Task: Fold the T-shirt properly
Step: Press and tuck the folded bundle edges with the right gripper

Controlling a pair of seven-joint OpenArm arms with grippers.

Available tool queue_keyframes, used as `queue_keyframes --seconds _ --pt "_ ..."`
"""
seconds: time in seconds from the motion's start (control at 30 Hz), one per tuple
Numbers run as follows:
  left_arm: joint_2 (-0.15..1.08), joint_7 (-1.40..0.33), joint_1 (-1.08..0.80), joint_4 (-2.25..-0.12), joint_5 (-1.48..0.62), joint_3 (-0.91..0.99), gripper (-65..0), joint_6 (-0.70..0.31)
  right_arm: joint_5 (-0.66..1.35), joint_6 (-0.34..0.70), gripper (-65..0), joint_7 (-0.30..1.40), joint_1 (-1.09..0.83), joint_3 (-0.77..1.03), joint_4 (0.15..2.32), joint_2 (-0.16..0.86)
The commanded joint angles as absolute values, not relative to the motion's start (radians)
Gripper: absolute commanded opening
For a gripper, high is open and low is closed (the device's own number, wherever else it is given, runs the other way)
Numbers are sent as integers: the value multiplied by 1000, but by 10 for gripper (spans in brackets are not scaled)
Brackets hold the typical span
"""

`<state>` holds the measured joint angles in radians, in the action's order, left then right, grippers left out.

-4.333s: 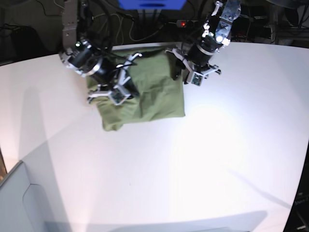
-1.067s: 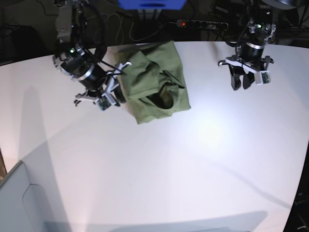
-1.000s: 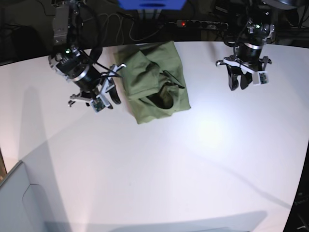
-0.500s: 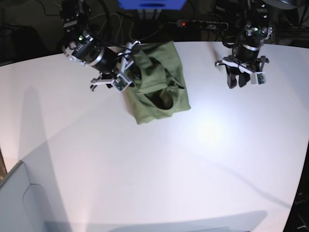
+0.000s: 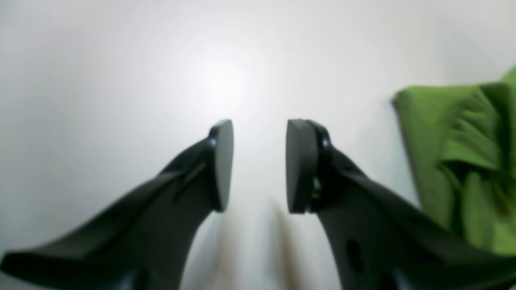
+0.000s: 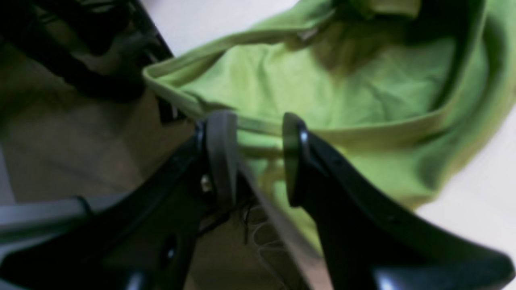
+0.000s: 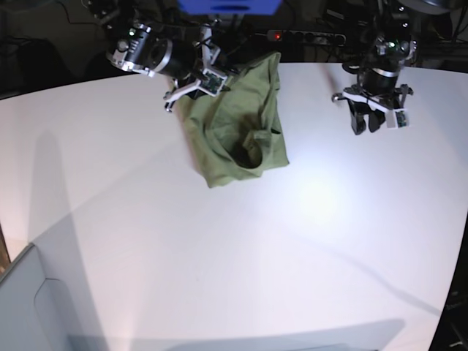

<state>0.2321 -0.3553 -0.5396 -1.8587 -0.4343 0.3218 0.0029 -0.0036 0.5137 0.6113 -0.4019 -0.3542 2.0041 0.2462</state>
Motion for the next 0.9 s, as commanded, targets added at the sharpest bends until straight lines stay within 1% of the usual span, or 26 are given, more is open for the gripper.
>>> queue_keyframes --seconds 0.0,0.1,0.27,0.37,0.47,0.53,0.7,0.87 --pt "240 -329 -541 -1880 -440 331 -437 1 10 526 -470 587 -390 -344 2034 246" --pt "245 -329 -544 -1883 -440 354 -437 1 12 526 -469 587 -380 -300 2049 237" --pt "240 -329 -553 -1883 -441 400 -430 1 7 526 -467 598 -292 -260 2012 159" --pt "239 -329 -578 -1885 -441 421 -379 1 7 526 -468 598 -226 -259 1966 119" --pt "239 -329 -604 -1911 -441 441 -322 1 10 526 -468 598 -163 -265 1863 85" --pt "239 -329 -616 -1925 -441 453 -303 1 12 526 -468 598 -139 -265 1799 62" --pt "239 -329 -634 -1937 -441 467 -300 1 12 526 -468 588 -125 -268 1715 -2" --pt "237 -329 -634 -1937 -441 466 -300 1 12 526 -468 587 -58 -312 1638 -51"
